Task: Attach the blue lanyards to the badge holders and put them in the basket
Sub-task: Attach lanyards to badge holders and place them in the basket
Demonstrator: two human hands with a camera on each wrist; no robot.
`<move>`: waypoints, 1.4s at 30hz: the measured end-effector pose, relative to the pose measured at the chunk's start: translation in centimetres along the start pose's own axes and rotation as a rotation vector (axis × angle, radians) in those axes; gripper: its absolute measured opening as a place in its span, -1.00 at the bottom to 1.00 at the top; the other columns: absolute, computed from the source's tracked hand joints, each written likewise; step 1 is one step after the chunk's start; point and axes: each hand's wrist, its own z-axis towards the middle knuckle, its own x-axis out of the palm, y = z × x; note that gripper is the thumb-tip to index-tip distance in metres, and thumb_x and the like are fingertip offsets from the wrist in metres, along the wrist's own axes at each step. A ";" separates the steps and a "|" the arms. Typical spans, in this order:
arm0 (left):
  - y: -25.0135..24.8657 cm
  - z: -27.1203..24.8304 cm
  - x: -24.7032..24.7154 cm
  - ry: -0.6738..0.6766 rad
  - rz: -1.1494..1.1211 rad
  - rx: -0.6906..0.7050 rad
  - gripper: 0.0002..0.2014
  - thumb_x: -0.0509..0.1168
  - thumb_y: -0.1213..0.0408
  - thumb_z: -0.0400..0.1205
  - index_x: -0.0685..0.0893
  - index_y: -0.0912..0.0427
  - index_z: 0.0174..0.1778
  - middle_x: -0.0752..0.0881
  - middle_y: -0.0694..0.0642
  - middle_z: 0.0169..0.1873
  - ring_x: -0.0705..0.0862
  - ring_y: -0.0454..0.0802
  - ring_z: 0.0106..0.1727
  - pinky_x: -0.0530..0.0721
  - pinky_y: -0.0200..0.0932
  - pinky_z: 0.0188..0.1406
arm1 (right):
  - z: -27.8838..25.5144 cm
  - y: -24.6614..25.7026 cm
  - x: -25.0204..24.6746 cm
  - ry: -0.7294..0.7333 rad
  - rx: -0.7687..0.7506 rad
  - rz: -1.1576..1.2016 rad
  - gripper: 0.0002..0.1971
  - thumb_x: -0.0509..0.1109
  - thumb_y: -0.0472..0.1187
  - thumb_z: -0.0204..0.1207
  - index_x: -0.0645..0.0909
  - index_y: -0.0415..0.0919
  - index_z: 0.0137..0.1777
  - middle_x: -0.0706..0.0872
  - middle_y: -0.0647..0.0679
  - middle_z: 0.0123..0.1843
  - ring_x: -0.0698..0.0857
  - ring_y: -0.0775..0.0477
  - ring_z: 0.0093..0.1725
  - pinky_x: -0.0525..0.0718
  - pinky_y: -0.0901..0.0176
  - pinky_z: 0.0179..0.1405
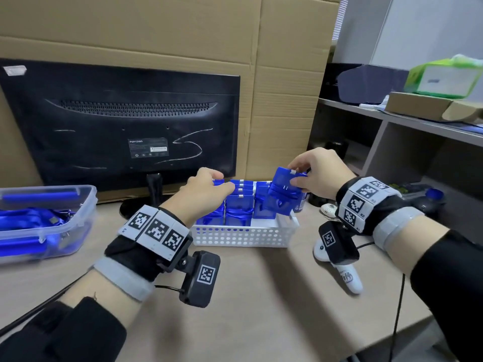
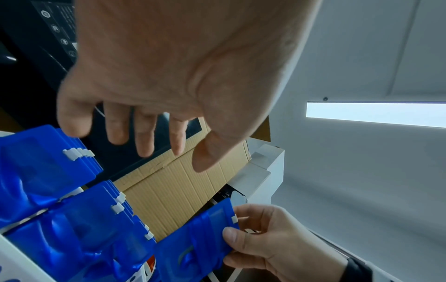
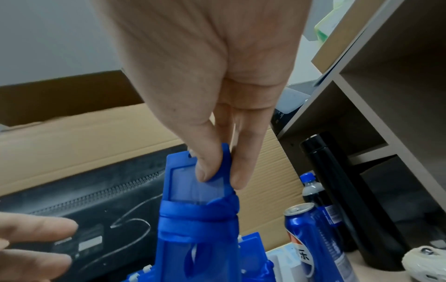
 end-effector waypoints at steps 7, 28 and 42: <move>1.6 2.9 0.5 -0.075 0.024 -0.163 -0.40 0.07 -0.34 0.69 0.39 -0.11 0.57 0.43 0.08 0.48 0.44 0.16 0.51 0.47 0.22 0.56 | 2.2 -0.4 3.7 0.090 -0.032 -0.032 -0.81 0.64 -0.23 0.50 0.86 -0.11 0.11 0.76 0.07 -0.06 0.72 -0.06 0.02 0.68 0.07 -0.02; 3.0 6.1 2.7 -0.135 0.052 -0.241 -0.38 -0.03 -0.33 0.76 0.32 -0.01 0.62 0.36 0.12 0.53 0.43 0.16 0.53 0.43 0.19 0.54 | 4.1 -2.4 7.5 0.263 0.024 -0.014 -0.82 0.69 -0.26 0.46 0.82 -0.05 0.01 0.74 0.09 -0.19 0.68 0.13 -0.28 0.59 0.38 -0.45; 3.0 6.5 2.8 -0.236 -0.003 -0.258 -0.55 -0.13 -0.35 0.78 0.32 -0.04 0.23 0.34 0.05 0.34 0.41 0.13 0.47 0.35 0.11 0.47 | 4.6 -2.7 7.5 0.253 0.047 -0.003 -0.80 0.71 -0.22 0.45 0.81 -0.05 0.03 0.72 0.14 -0.14 0.65 0.19 -0.23 0.53 0.37 -0.37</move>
